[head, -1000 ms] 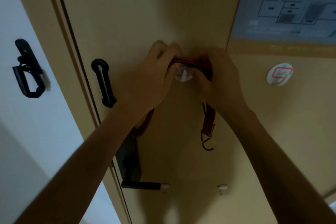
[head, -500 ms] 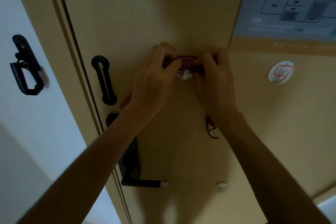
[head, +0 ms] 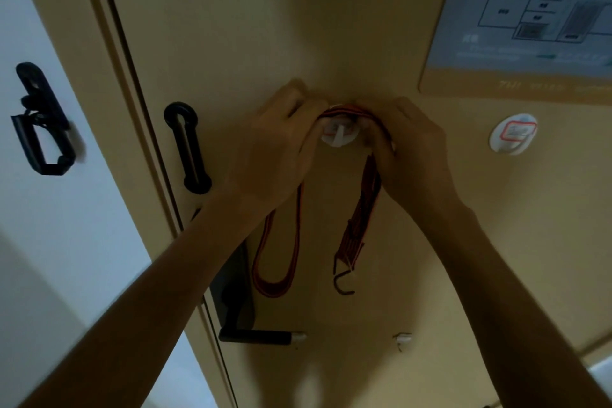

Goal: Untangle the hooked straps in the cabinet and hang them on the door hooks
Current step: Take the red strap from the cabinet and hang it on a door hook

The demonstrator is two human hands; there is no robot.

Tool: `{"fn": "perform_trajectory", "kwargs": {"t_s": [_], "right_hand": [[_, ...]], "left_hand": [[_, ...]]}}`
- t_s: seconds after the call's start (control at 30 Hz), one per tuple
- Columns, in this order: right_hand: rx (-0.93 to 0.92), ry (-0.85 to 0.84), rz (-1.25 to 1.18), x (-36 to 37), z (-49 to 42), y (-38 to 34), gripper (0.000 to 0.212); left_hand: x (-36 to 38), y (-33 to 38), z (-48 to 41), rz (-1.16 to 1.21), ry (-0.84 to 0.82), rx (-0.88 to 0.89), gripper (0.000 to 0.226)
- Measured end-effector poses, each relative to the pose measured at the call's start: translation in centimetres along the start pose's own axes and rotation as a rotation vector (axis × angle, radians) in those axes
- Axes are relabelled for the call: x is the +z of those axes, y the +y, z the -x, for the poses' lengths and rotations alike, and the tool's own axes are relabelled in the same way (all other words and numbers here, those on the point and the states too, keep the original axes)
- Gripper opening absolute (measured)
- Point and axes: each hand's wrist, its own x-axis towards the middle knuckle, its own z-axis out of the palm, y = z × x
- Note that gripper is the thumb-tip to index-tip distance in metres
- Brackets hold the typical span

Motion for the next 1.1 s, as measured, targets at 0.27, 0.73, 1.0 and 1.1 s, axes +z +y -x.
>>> {"fn": "perform_trajectory", "kwargs": {"t_s": [0.27,0.73,1.0,1.1], "right_hand": [[0.25,-0.238,-0.172,-0.1,-0.2,-0.9,0.018],[0.074,-0.071,0.05,-0.2,-0.3,-0.7,0.019],[0.25,-0.259,-0.023,-0.1,-0.1,-1.2,0.022],[0.286,-0.196,-0.057,0.9,1.1,-1.2,0.024]], "left_hand": [[0.2,0.6,0.5,0.083,-0.164,-0.136,0.03],[-0.5,1.0,-0.9,0.08,-0.179,-0.116,0.016],[0.4,0.8,0.3,0.136,-0.196,-0.25,0.015],[1.1,1.6,1.9,0.164,-0.135,-0.318,0.008]]}}
